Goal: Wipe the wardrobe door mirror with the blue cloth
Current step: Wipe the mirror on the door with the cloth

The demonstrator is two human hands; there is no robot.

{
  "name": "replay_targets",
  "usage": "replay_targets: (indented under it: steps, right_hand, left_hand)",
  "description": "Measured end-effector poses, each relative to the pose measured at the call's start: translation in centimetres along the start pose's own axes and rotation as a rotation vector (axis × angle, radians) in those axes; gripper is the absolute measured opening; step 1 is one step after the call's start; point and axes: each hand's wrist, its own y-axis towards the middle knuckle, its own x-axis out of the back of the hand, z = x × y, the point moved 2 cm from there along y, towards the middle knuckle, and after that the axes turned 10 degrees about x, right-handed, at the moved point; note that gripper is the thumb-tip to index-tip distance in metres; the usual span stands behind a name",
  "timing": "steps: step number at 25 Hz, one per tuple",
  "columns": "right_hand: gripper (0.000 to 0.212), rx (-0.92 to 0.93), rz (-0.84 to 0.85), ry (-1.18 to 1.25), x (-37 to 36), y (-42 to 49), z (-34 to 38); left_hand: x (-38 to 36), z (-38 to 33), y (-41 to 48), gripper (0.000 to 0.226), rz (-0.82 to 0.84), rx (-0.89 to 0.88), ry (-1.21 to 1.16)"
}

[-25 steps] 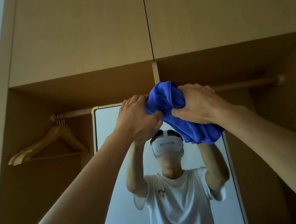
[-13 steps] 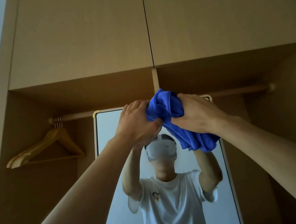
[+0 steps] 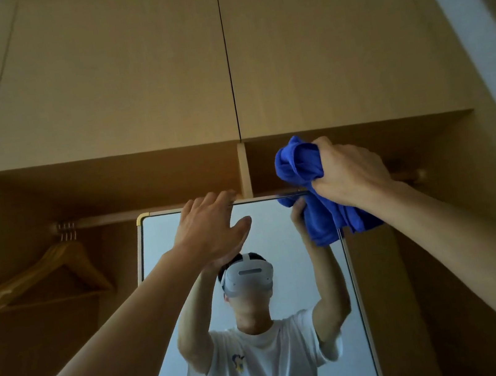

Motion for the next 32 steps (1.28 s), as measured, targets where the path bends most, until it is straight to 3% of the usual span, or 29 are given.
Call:
replay_targets:
  steps: [3, 10, 16, 21, 27, 32]
  right_hand:
    - [0.037, -0.014, 0.013, -0.005, -0.6, 0.1, 0.1]
    - [0.041, 0.083, -0.040, 0.001, -2.5, 0.6, 4.9]
    - [0.042, 0.151, -0.080, 0.101, -3.7, 1.9, 9.8]
    - [0.039, 0.133, -0.091, 0.084, -3.2, 0.8, 7.4]
    - [0.037, -0.020, -0.073, -0.014, -2.3, -0.5, 2.9]
    - [0.042, 0.032, -0.102, -0.082, -3.2, -0.4, 5.7]
  left_hand:
    - [0.0, -0.1, -0.7, 0.074, -0.036, 0.004, -0.063]
    - [-0.2, -0.1, -0.9, 0.069, -0.072, 0.015, -0.174]
    - [-0.3, -0.2, -0.9, 0.030, -0.122, -0.040, -0.191]
    - [1.1, 1.5, -0.3, 0.050, -0.042, -0.029, -0.075]
    - [2.5, 6.0, -0.8, 0.047, -0.079, 0.046, 0.019]
    - [3.0, 7.8, -1.2, 0.045, -0.073, 0.122, -0.105]
